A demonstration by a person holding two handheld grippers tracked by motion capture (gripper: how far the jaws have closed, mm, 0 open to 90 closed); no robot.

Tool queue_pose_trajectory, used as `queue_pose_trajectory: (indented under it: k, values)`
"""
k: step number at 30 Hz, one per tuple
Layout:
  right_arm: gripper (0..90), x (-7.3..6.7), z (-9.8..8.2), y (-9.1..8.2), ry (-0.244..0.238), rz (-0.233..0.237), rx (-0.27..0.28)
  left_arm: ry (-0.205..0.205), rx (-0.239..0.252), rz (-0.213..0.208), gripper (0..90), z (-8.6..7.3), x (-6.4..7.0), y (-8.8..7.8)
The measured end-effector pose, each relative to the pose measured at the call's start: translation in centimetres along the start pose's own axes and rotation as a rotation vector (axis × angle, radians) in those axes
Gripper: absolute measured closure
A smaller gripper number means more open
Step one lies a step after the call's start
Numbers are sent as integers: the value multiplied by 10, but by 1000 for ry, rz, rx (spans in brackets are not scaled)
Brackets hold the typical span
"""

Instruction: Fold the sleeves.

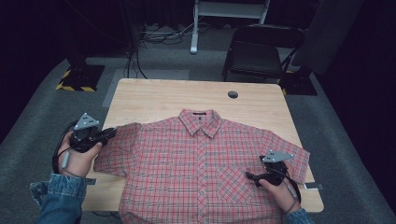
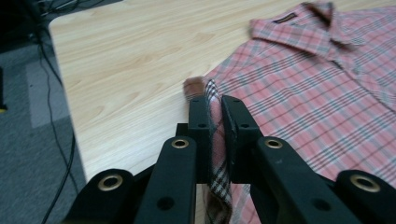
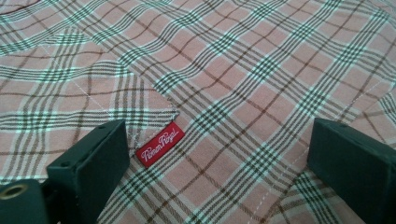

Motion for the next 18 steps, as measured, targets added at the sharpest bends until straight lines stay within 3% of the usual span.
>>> queue_pose_trajectory:
  k: [14,18]
  values:
    - [55,0,0,0,-1,1,0,83,11,-101,827,23,38,11]
    - [55,0,0,0,-2,2,0,86,18,-113,828,28,44,14]
Point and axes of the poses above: each handheld gripper's, and its own axes: y roughly forward along the jaws, z roughly out of its top, x roughly to its right, the point moved 10 cm from there along y, roughly forward along the jaws, and after that the axes turned 5 degrees about y, right-handed, at the moved point
